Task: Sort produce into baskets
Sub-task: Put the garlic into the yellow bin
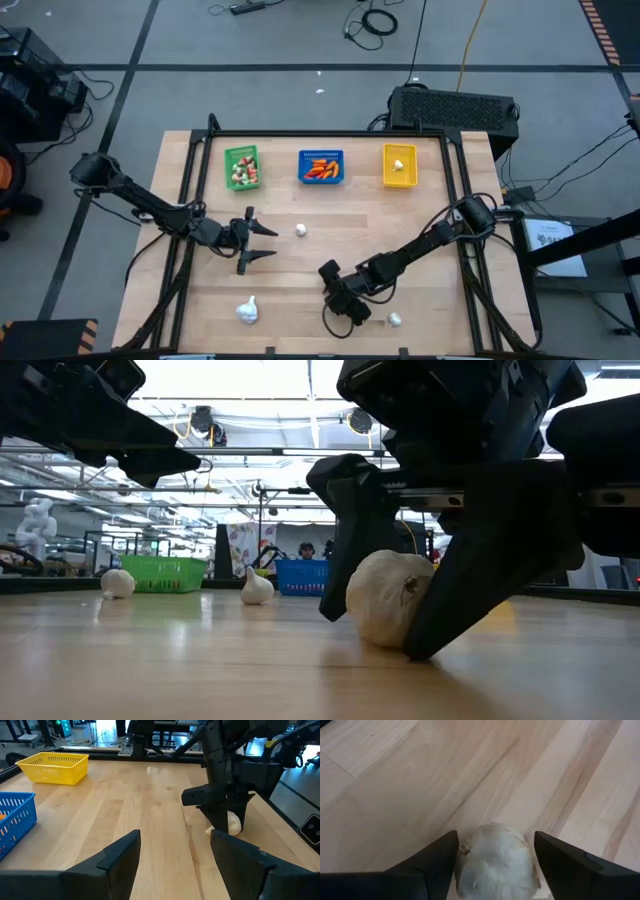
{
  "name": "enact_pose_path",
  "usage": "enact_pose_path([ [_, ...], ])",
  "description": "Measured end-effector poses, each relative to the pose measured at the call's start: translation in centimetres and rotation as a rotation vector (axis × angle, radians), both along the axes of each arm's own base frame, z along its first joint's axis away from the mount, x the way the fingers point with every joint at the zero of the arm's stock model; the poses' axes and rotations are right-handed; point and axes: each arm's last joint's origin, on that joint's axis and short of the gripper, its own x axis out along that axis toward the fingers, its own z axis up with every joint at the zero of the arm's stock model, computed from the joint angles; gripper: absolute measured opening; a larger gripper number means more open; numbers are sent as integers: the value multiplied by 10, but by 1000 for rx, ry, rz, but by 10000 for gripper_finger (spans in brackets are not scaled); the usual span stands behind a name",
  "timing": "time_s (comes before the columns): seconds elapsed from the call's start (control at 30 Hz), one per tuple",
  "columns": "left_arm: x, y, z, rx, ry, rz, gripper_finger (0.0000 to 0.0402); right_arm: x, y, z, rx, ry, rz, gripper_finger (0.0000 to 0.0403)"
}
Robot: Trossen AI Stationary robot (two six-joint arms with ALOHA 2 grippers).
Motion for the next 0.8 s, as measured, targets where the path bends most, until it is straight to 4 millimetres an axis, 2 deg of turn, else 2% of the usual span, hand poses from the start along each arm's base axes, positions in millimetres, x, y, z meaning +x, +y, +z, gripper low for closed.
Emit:
enact_pose_path([
  [0.2,0,0,0,-2,0,0,248,0,0,0,12,6,-16,206],
  [0.33,0,0,0,-2,0,0,248,5,-1,11,26,12,-88,177],
  [0.5,0,0,0,-2,1,0,248,18,-11,61,-93,-9,-214,170],
  [0.6,0,0,0,-7,1,1,248,21,-25,83,-204,64,-269,177],
  [0.73,0,0,0,-6,4,1,248,24,-57,109,-249,148,-364,183],
  [0.8,0,0,0,-6,4,1,248,19,-78,116,-274,208,-421,184],
])
